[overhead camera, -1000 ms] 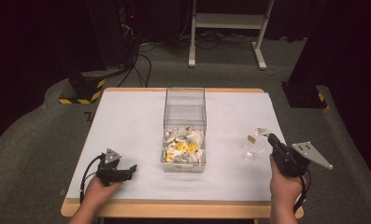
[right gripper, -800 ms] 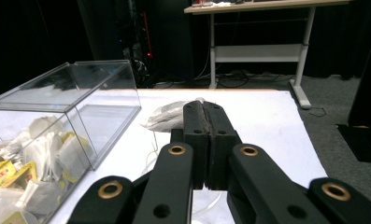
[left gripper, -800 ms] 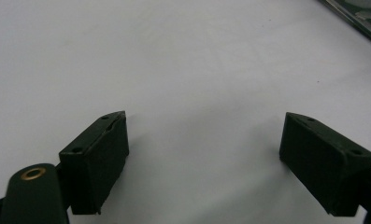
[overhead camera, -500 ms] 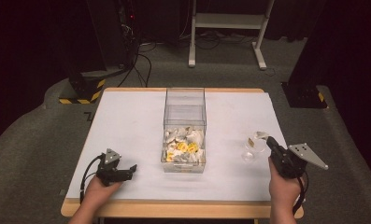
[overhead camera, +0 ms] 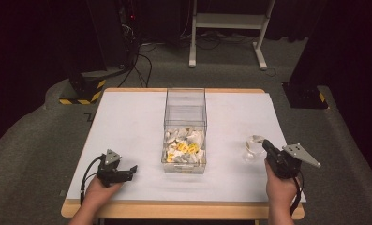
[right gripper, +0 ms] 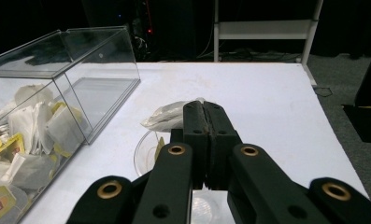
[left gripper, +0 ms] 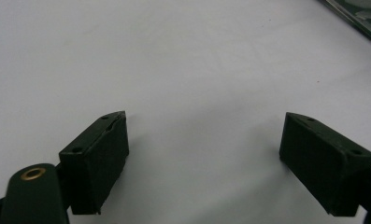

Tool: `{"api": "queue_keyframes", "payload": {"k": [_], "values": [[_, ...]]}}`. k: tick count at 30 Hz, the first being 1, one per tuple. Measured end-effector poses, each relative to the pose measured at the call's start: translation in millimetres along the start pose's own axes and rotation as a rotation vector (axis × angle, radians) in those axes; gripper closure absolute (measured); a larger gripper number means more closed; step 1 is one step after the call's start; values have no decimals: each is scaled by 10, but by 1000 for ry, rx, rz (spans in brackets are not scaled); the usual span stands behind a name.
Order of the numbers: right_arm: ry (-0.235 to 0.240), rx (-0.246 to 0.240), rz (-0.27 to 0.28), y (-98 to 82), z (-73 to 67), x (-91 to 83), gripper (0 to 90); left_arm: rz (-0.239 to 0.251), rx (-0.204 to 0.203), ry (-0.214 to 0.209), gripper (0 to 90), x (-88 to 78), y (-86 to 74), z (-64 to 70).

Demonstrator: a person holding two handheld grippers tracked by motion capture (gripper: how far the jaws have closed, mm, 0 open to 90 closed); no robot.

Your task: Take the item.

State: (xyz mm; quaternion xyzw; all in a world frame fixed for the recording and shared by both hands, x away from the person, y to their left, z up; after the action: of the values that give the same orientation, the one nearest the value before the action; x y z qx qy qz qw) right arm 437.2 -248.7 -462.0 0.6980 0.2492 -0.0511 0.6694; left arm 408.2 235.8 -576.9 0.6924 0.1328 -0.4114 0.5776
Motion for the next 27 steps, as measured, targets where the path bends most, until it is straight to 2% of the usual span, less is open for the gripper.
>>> {"api": "queue_keyframes", "payload": {"k": [7,17,27], "values": [[3,-2,-11,-33,-12,33,884,0,0,0,162,0,0,0],[8,-1,-18,-38,-26,44,802,0,0,0,162,0,0,0],[12,-5,-16,-26,-54,49,770,0,0,0,162,0,0,0]]}}
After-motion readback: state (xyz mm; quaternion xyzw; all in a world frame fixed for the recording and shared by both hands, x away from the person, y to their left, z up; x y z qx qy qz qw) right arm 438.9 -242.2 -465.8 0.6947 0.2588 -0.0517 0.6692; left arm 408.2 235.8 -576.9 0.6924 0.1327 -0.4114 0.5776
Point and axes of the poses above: each handheld gripper's, and its own axes: x roughly forward along the jaws, y roughly out of its top, z roughly to its right, the point moved 10 cm from there along x, roughly forward along the jaws, and after that the axes turned 4 degrees about -z, right-handed, at the moved point
